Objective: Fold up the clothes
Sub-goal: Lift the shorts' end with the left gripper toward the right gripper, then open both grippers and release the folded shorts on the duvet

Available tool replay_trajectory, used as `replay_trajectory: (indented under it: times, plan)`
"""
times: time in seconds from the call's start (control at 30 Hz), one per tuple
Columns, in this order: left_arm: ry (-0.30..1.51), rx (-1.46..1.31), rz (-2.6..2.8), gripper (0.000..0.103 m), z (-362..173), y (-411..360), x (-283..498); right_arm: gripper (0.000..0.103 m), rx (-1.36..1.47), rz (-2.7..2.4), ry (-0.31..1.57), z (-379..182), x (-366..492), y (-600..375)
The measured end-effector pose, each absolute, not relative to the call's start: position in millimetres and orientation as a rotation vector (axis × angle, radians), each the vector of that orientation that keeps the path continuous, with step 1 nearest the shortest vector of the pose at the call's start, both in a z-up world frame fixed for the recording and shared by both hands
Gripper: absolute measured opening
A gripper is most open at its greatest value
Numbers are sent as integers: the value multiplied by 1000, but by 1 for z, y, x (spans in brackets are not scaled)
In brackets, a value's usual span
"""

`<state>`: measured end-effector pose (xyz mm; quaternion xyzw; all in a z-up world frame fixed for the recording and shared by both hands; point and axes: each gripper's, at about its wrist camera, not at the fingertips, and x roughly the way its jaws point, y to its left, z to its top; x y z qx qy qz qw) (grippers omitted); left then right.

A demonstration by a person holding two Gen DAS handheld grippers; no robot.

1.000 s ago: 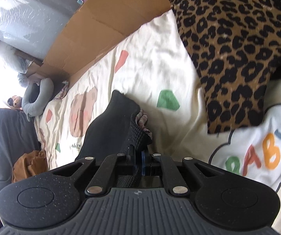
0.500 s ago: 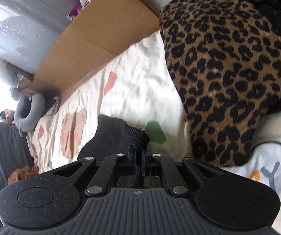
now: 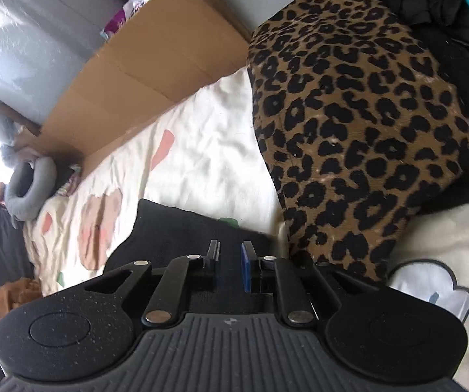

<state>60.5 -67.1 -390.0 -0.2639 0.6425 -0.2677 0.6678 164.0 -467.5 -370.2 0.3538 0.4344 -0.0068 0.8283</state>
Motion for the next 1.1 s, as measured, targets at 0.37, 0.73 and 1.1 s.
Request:
replay_trajectory:
  times: [0.37,0.73,1.1]
  plan:
    - [1298,-399,-562,45,-346,-49,144,35,857,-10,922,-384,126,-467]
    - [1228,-235,-588,63,-333,-64,216,44,946,-10,975,-419,109,-444]
    - [1185,-144,-603,71,-341,-81,273,48,953,-29,988,-445,105,-434]
